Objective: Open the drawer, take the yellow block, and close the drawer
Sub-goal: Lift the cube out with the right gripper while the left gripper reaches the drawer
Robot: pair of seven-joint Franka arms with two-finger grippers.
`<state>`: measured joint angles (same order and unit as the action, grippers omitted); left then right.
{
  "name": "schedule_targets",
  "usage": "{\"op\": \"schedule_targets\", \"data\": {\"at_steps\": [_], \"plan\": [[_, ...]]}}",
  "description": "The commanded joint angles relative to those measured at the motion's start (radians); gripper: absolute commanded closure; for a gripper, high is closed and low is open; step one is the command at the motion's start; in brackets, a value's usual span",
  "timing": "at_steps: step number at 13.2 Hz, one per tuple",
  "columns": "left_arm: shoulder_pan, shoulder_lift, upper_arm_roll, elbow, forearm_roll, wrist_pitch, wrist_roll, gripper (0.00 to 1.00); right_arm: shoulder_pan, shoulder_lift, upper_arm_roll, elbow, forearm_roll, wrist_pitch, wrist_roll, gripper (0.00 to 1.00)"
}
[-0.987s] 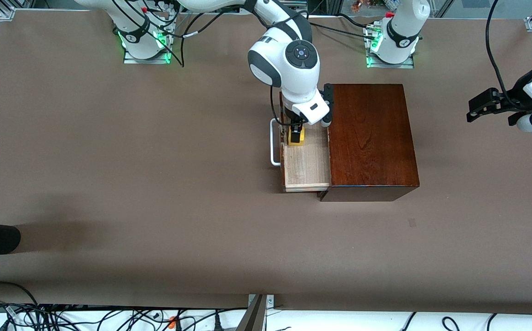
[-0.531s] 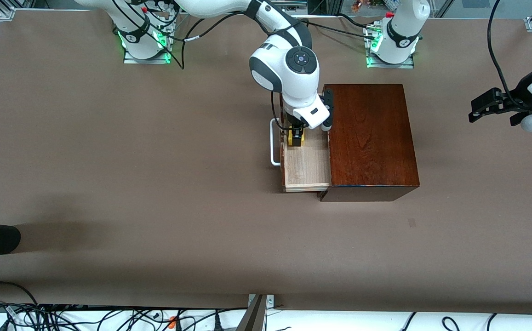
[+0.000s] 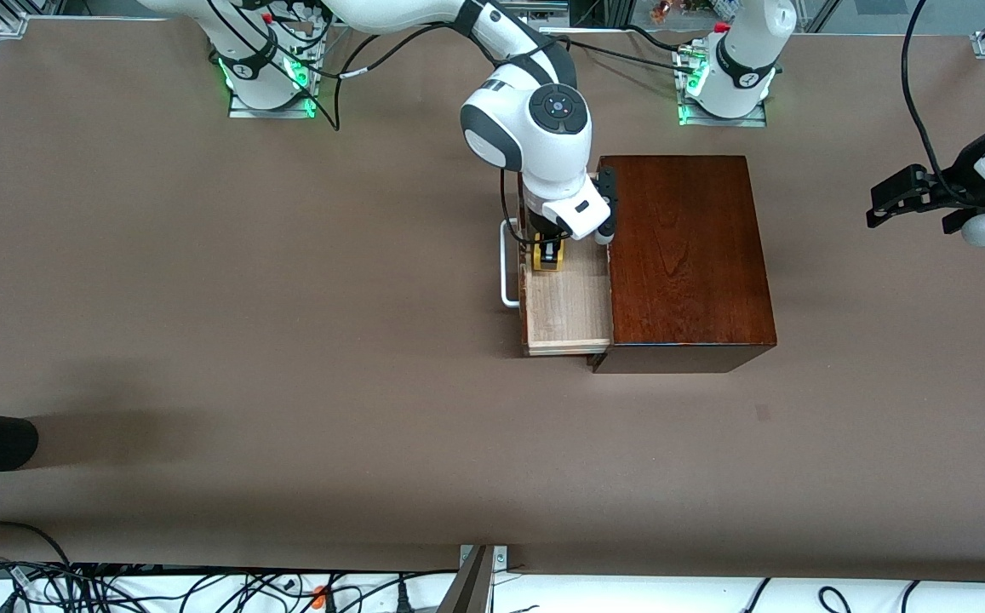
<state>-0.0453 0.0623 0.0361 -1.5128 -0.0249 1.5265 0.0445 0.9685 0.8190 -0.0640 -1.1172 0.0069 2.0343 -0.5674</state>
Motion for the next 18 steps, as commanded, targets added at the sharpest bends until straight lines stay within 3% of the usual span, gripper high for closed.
{"op": "schedule_targets", "data": {"at_steps": [1, 5, 8, 12, 14, 16, 18], "plan": [[0.010, -0.021, 0.001, -0.020, -0.037, 0.009, 0.024, 0.00, -0.002, -0.056, 0.001, 0.040, -0.004, -0.080, 0.015, 1.00], [0.025, -0.019, -0.004, -0.017, -0.056, 0.015, 0.023, 0.00, -0.013, -0.206, -0.002, 0.048, -0.001, -0.141, 0.179, 1.00], [0.044, -0.013, -0.001, -0.027, -0.058, 0.027, 0.038, 0.00, -0.082, -0.309, -0.002, 0.048, 0.025, -0.210, 0.222, 1.00], [0.044, -0.018, -0.008, -0.021, -0.058, 0.021, 0.038, 0.00, -0.250, -0.420, -0.007, 0.047, 0.048, -0.420, 0.219, 1.00], [0.044, -0.019, -0.012, -0.020, -0.058, 0.020, 0.037, 0.00, -0.338, -0.458, -0.037, 0.042, 0.053, -0.509, 0.202, 1.00], [0.030, -0.019, -0.016, -0.018, -0.058, 0.020, 0.017, 0.00, -0.495, -0.477, -0.037, 0.024, 0.092, -0.557, 0.112, 1.00], [0.027, -0.018, -0.080, -0.015, -0.058, 0.024, -0.064, 0.00, -0.635, -0.559, -0.036, -0.173, 0.151, -0.505, 0.089, 1.00]]}}
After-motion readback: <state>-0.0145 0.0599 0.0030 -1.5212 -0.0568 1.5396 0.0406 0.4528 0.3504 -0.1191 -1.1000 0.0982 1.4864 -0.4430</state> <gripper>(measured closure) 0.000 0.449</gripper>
